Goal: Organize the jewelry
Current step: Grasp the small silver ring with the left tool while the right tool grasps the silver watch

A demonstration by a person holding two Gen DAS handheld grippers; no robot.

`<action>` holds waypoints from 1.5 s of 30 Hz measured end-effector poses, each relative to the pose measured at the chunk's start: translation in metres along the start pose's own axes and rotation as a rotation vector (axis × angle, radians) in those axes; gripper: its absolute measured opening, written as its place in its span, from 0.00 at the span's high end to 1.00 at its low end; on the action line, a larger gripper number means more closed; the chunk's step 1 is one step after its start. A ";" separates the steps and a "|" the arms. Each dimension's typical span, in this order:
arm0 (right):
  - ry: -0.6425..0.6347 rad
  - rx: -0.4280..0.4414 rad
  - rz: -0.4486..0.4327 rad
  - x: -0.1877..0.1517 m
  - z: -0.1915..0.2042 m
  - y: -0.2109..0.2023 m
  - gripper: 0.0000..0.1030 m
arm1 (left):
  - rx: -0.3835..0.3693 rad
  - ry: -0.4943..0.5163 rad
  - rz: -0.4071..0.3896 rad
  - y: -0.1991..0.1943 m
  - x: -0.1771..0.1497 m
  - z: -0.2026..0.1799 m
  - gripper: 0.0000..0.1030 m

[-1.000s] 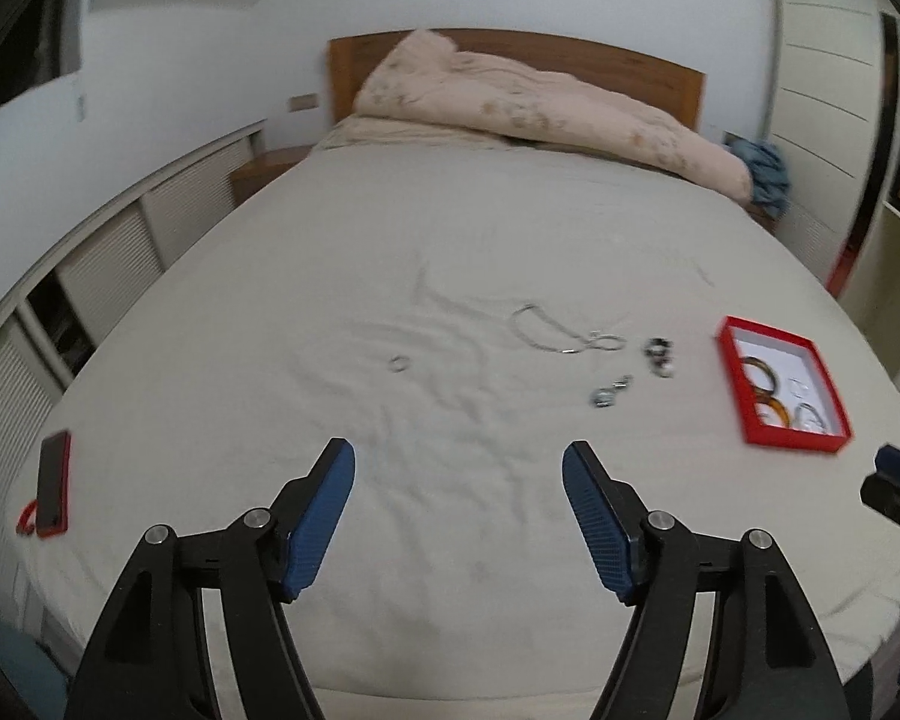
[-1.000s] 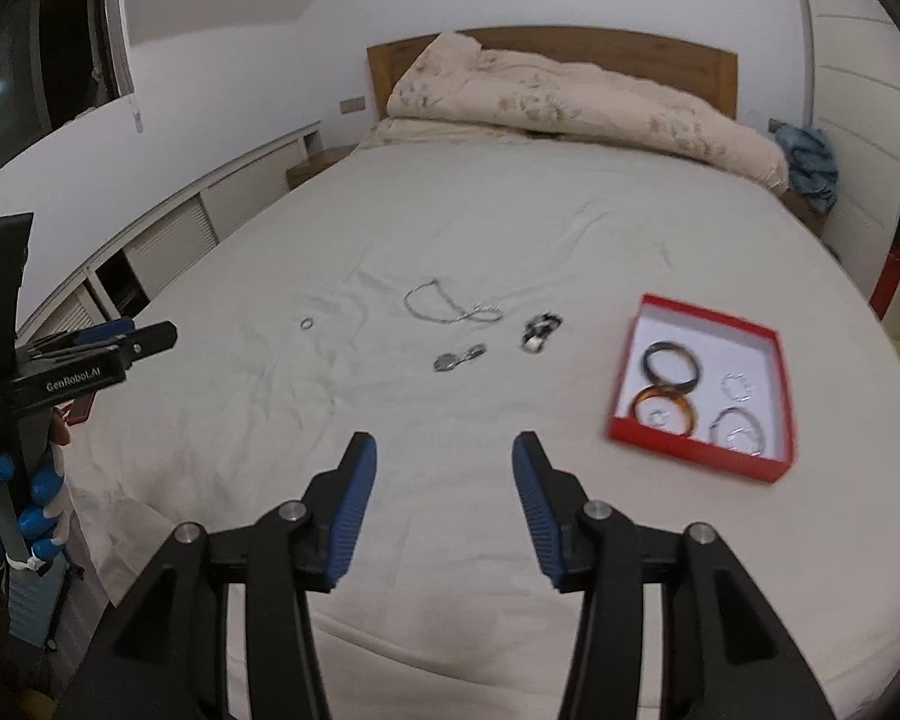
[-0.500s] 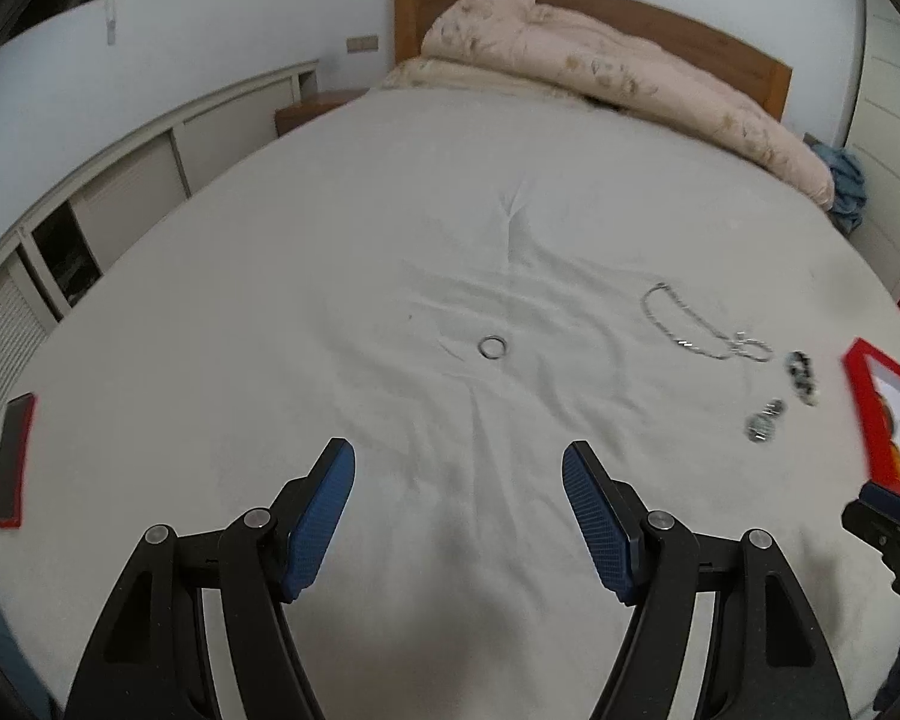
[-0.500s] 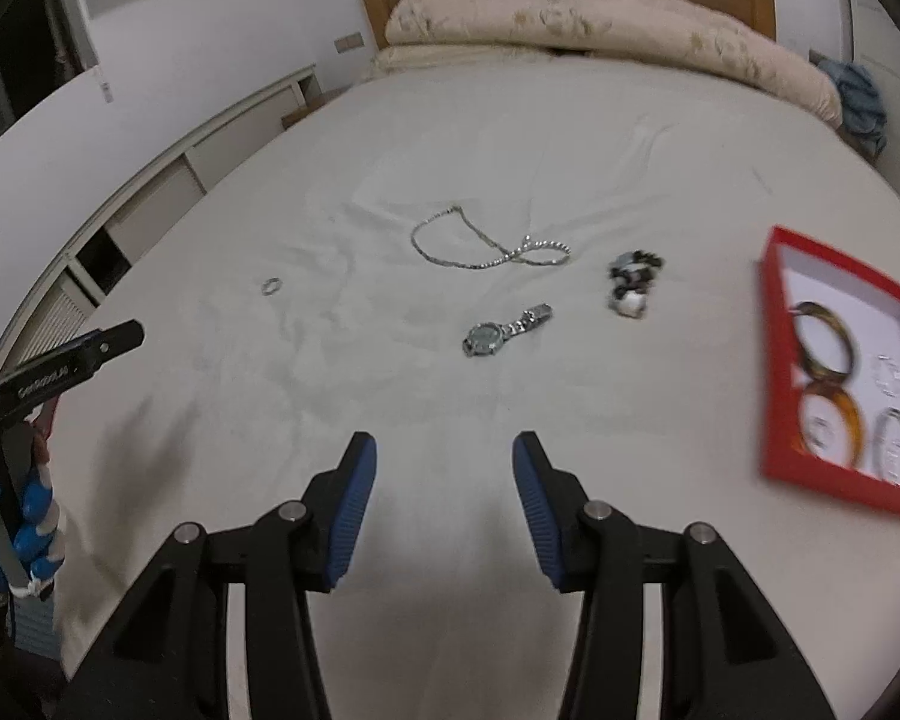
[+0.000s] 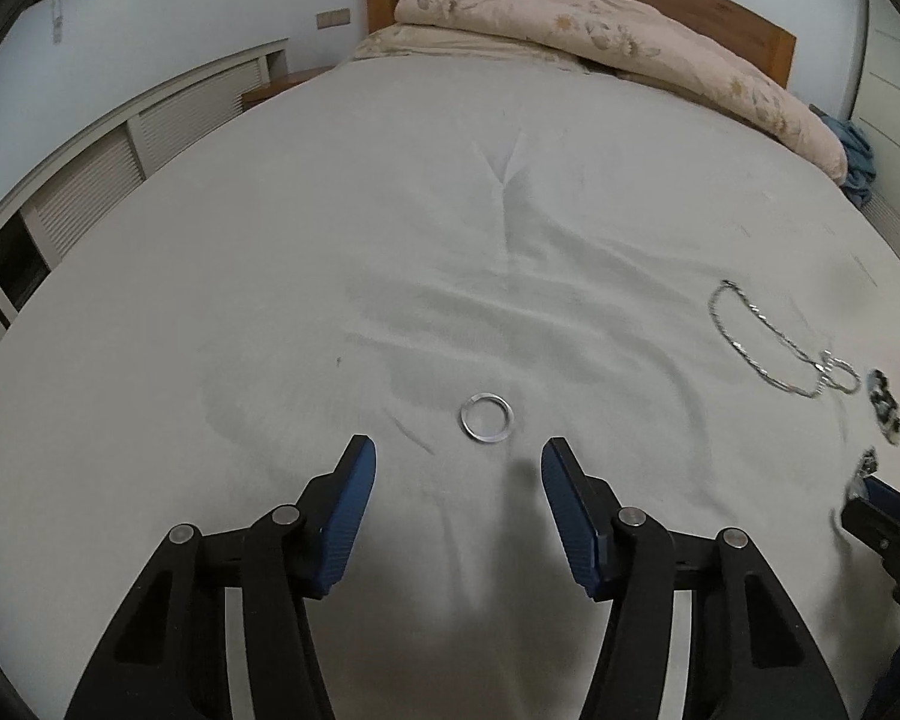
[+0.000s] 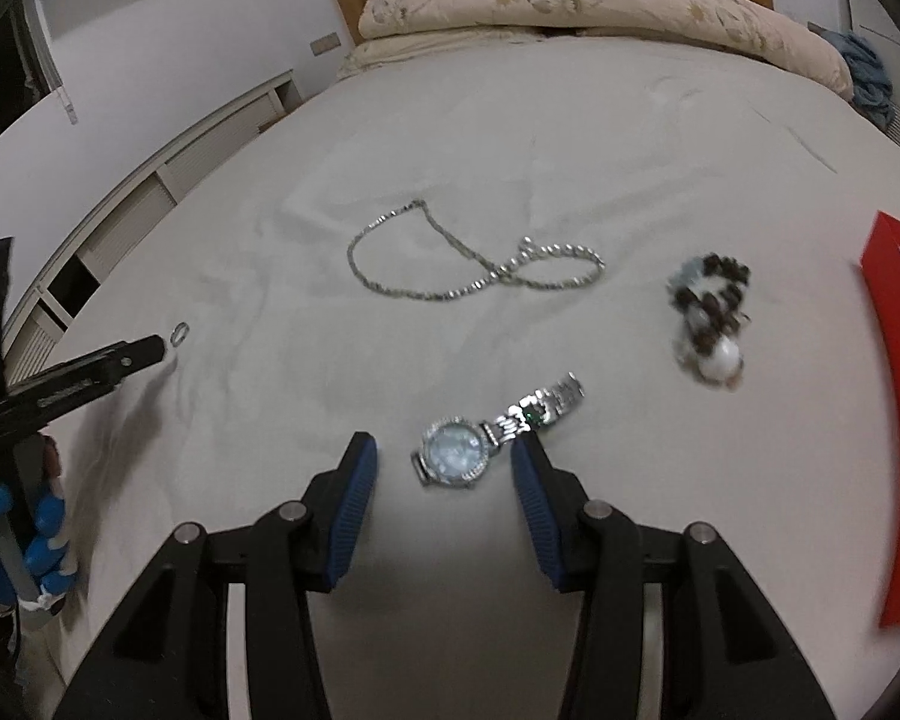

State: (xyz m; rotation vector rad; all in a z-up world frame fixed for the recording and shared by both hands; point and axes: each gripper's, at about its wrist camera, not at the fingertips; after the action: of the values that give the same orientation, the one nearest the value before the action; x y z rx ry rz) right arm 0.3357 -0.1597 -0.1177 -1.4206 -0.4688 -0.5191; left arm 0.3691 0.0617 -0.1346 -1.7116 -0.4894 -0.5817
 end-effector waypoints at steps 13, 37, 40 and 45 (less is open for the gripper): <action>-0.069 0.078 -0.017 0.001 0.007 0.004 0.72 | -0.004 0.035 0.019 0.020 0.001 -0.001 0.64; -0.035 0.135 -0.056 -0.006 -0.025 -0.065 0.77 | -0.119 0.090 -0.014 -0.044 0.004 -0.063 0.81; -0.021 0.125 -0.087 -0.006 -0.037 -0.089 0.77 | -0.149 0.114 -0.028 -0.056 0.005 -0.087 0.81; 0.003 0.074 -0.146 -0.002 -0.074 -0.129 0.77 | -0.232 0.153 -0.040 -0.067 0.008 -0.140 0.81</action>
State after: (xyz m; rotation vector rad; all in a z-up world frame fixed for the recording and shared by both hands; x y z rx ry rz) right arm 0.2576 -0.2431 -0.0231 -1.3204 -0.5871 -0.6150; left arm 0.3183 -0.0613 -0.0542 -1.8617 -0.3577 -0.8180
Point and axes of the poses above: each gripper's, at about its wrist camera, not at the fingertips, and y roughly the way its jaws point, z to its left, x to its top, and after that the axes turned 12 degrees about -x, right-handed
